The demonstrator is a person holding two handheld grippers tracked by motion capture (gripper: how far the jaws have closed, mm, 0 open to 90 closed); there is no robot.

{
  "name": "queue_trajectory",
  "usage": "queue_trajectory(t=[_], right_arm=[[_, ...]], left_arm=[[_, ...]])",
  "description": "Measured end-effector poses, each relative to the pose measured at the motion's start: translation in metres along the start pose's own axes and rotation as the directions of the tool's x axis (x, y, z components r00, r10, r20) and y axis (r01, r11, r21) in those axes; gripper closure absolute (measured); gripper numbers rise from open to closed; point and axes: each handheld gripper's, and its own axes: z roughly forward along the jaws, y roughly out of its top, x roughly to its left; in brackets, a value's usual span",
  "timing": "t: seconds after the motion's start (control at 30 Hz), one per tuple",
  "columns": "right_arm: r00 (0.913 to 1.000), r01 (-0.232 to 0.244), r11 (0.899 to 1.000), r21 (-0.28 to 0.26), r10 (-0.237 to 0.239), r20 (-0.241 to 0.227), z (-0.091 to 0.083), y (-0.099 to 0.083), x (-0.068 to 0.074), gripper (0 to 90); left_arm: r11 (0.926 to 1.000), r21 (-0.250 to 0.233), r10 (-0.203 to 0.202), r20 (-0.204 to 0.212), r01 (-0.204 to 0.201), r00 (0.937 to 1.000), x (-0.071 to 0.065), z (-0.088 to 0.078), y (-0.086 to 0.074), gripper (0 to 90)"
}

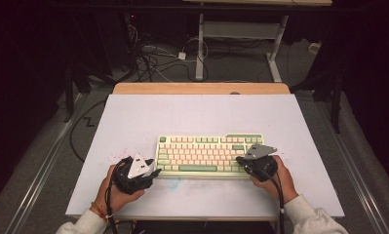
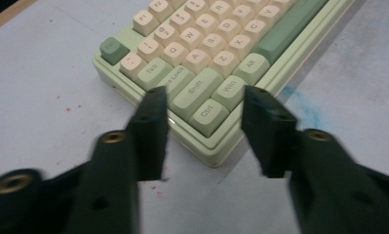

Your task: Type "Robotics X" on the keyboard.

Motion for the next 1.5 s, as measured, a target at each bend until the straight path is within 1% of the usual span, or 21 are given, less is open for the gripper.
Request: queue_trajectory(t=[0.03, 0.07, 0.1, 0.17, 0.2, 0.23, 0.37, 0.47, 0.5, 0.57, 0.63, 0.7, 0.73, 0.8, 0.83, 0.93, 1.1, 1.17, 1.33, 1.5], right_arm=[[1.0000, -0.001, 1.000, 0.000, 0.001, -0.001, 0.001, 0.000, 0.000, 90.0], [1.0000, 0.001, 1.000, 0.013, -0.001, -0.005, 0.002, -0.001, 0.001, 90.0], [1.0000, 0.002, 1.000, 0.007, -0.002, -0.002, 0.003, -0.001, 0.001, 90.0], [1.0000, 0.002, 1.000, 0.008, -0.002, -0.002, 0.003, -0.001, 0.002, 90.0], [1.0000, 0.000, 1.000, 0.005, 0.000, -0.002, 0.003, -0.001, 0.002, 90.0], [1.0000, -0.001, 1.000, 0.003, 0.001, -0.002, 0.003, -0.002, 0.002, 90.0], [1.0000, -0.003, 1.000, -0.002, 0.003, -0.001, 0.003, -0.002, 0.002, 90.0], [1.0000, -0.009, 1.000, -0.003, 0.009, -0.001, 0.003, -0.003, 0.002, 90.0], [0.9999, -0.010, 1.000, -0.004, 0.010, -0.001, 0.003, -0.003, 0.002, 90.0], [1.0000, -0.010, 1.000, -0.005, 0.010, 0.001, 0.003, -0.003, 0.002, 90.0], [0.9999, -0.011, 1.000, -0.005, 0.011, 0.001, 0.003, -0.003, 0.003, 90.0], [0.9999, -0.012, 1.000, -0.006, 0.012, 0.002, 0.003, -0.003, 0.003, 90.0], [0.9999, -0.013, 1.000, -0.006, 0.013, 0.002, 0.003, -0.003, 0.003, 90.0], [0.9999, -0.014, 1.000, -0.007, 0.014, 0.004, 0.003, -0.003, 0.003, 90.0], [0.9999, -0.013, 1.000, -0.007, 0.013, 0.004, 0.003, -0.003, 0.003, 90.0], [0.9999, -0.011, 1.000, -0.006, 0.011, 0.004, 0.003, -0.003, 0.003, 90.0], [0.9999, -0.001, 1.000, -0.005, 0.001, 0.011, 0.003, -0.003, 0.004, 90.0], [0.9999, -0.004, 1.000, -0.005, 0.004, 0.010, 0.003, -0.003, 0.004, 90.0], [0.9999, 0.001, 1.000, -0.003, -0.001, 0.013, 0.002, -0.003, 0.004, 90.0], [0.9999, 0.001, 1.000, -0.003, -0.001, 0.015, 0.002, -0.004, 0.005, 90.0]], left_arm=[[1.0000, 0.007, -0.003, 0.006, 0.003, 1.0000, 0.001, 0.000, 0.001, 71.1], [0.9999, 0.013, -0.003, 0.011, 0.003, 0.9999, 0.001, 0.000, 0.002, 76.4], [0.9998, 0.019, -0.005, 0.019, 0.004, 0.9998, 0.002, 0.000, 0.003, 81.2], [0.9996, 0.029, -0.002, 0.027, 0.001, 0.9996, 0.003, 0.000, 0.005, 87.2], [0.9993, 0.038, 0.005, 0.022, -0.006, 0.9997, 0.003, 0.000, 0.007, 87.4], [0.9993, 0.037, 0.007, 0.021, -0.008, 0.9998, 0.003, 0.000, 0.009, 87.5], [0.9988, 0.050, 0.003, 0.018, -0.004, 0.9998, 0.005, 0.002, 0.017, 87.5], [0.9980, 0.063, -0.002, 0.029, 0.000, 0.9996, 0.007, 0.004, 0.023, 87.4], [0.9975, 0.071, -0.006, 0.038, 0.003, 0.9993, 0.007, 0.005, 0.025, 87.4], [0.9960, 0.089, -0.002, 0.041, -0.001, 0.9991, 0.007, 0.008, 0.030, 87.4], [0.9945, 0.104, -0.008, 0.055, 0.002, 0.9985, 0.008, 0.011, 0.034, 87.2], [0.9931, 0.117, 0.001, 0.059, -0.008, 0.9983, 0.007, 0.015, 0.039, 87.2], [0.9933, 0.115, 0.003, 0.055, -0.009, 0.9985, 0.006, 0.017, 0.041, 87.1], [0.9931, 0.116, 0.007, 0.061, -0.014, 0.9981, 0.006, 0.020, 0.046, 87.2], [0.9931, 0.116, 0.007, 0.056, -0.014, 0.9984, 0.006, 0.022, 0.048, 87.2], [0.9929, 0.118, 0.008, 0.065, -0.015, 0.9978, 0.006, 0.030, 0.054, 87.2], [0.9901, 0.134, 0.028, 0.092, -0.040, 0.9953, 0.002, 0.043, 0.065, 87.1], [0.9896, 0.136, 0.034, 0.092, -0.046, 0.9952, 0.000, 0.048, 0.068, 87.1], [0.9837, 0.166, 0.051, 0.102, -0.068, 0.9935, -0.003, 0.060, 0.072, 86.2], [0.9817, 0.178, 0.050, 0.104, -0.068, 0.9933, -0.003, 0.066, 0.073, 86.4]])
